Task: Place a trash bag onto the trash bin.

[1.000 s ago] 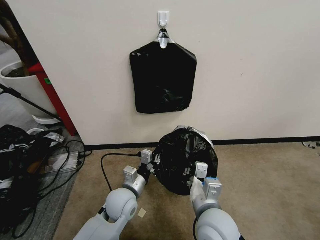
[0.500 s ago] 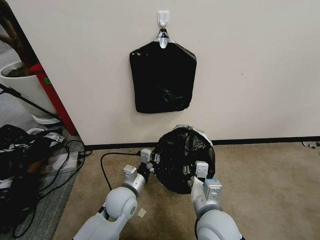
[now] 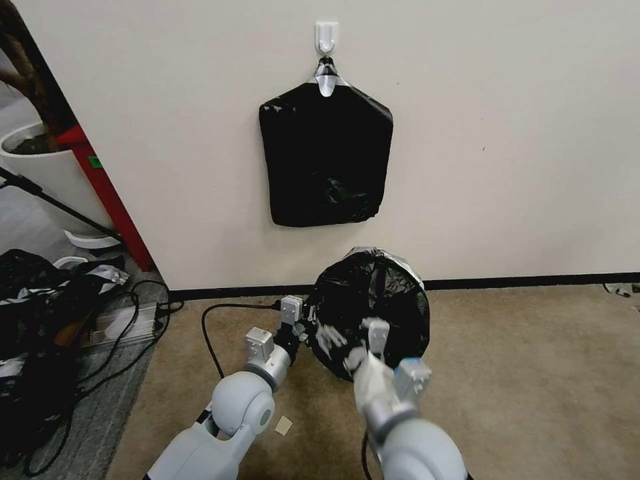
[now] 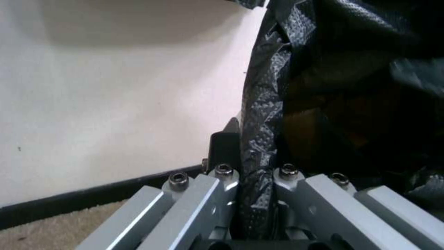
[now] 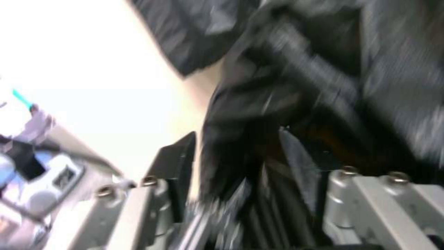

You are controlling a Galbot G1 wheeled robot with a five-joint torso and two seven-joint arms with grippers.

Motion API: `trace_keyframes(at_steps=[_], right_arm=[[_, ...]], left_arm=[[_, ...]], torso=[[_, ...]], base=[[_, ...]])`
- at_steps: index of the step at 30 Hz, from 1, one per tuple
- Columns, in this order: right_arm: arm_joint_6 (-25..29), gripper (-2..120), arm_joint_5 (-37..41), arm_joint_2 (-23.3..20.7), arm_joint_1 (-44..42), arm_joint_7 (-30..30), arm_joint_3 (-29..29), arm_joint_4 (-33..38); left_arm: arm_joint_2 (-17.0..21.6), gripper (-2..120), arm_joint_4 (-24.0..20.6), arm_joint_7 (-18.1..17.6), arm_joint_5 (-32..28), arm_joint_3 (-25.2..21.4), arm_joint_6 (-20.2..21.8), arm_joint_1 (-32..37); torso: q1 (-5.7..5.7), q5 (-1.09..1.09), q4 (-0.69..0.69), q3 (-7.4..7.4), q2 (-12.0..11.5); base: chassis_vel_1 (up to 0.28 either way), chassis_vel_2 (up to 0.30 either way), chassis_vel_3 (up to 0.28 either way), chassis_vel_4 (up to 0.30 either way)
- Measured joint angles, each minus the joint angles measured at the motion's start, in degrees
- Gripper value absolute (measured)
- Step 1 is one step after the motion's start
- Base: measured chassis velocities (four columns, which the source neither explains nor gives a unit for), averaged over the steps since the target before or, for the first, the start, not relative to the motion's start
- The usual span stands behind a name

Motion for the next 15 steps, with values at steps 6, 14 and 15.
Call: trace_keyframes(at_steps=[6, 14, 15], right_arm=[[-1.8, 28, 1.0, 0.4, 0.2, 2.5, 0.1, -1.0], [-2.5, 2, 2.7, 1.9, 1.4, 7.1, 0.6, -4.1], [-1.5, 0, 2.8, 2.3, 2.2, 8.0, 0.9, -5.4]], left_arm=[[0.4, 3, -0.2, -0.1, 0.0, -0.4, 0.0, 0.3], [0.3, 3, -1.1, -0.1, -0.1, -0.3, 0.0, 0.8], [0.2, 3, -1.4, -0.1, -0.1, -0.3, 0.0, 1.0]], torso=[[0.00, 0.00, 0.00, 0.00, 0.0], [0.00, 0.00, -0.01, 0.00, 0.0], [0.00, 0.00, -0.01, 0.00, 0.0]], base=[[0.000, 0.000, 0.000, 0.000], [0.000, 0.000, 0.000, 0.000], [0.000, 0.000, 0.000, 0.000]])
